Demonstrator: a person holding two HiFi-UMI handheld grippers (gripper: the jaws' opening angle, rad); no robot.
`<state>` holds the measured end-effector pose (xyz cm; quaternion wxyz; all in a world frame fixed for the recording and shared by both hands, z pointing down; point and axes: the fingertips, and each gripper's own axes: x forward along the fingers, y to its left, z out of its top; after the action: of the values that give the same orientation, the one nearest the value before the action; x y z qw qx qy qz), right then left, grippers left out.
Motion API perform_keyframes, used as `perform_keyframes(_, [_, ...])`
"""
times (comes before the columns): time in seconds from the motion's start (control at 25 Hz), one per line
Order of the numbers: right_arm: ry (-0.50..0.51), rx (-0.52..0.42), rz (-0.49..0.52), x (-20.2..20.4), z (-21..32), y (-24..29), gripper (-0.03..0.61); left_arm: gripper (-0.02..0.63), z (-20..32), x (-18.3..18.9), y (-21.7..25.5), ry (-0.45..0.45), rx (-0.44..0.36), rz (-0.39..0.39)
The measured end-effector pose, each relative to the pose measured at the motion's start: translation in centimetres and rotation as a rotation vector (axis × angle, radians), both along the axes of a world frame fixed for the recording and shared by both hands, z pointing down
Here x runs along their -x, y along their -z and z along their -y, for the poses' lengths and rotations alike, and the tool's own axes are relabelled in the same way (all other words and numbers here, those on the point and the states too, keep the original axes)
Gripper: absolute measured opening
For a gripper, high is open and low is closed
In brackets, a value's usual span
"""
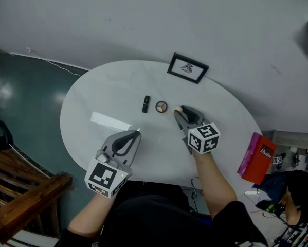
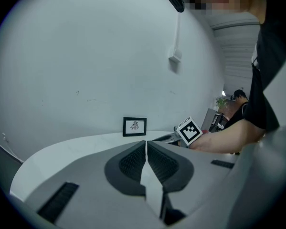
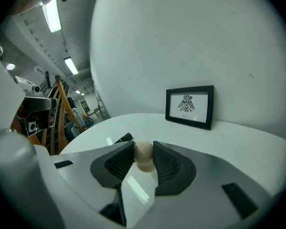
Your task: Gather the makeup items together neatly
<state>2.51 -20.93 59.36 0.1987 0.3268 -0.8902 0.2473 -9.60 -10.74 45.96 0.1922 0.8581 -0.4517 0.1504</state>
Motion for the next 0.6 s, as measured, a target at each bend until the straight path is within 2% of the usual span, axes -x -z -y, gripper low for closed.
perform_keyframes(0.36, [0.029, -0.003, -0.072, 0.2, 0.4, -2.3, 0.138, 0.021, 0.4, 0.2, -0.5, 0.026, 0.029, 0.01])
perform_keyframes(0.6, [0.05, -0.002, -0.075, 0.4, 0.3, -2.7, 0.143, 0.021, 1.0, 0.0, -0.2, 0.026, 0.028, 0.011])
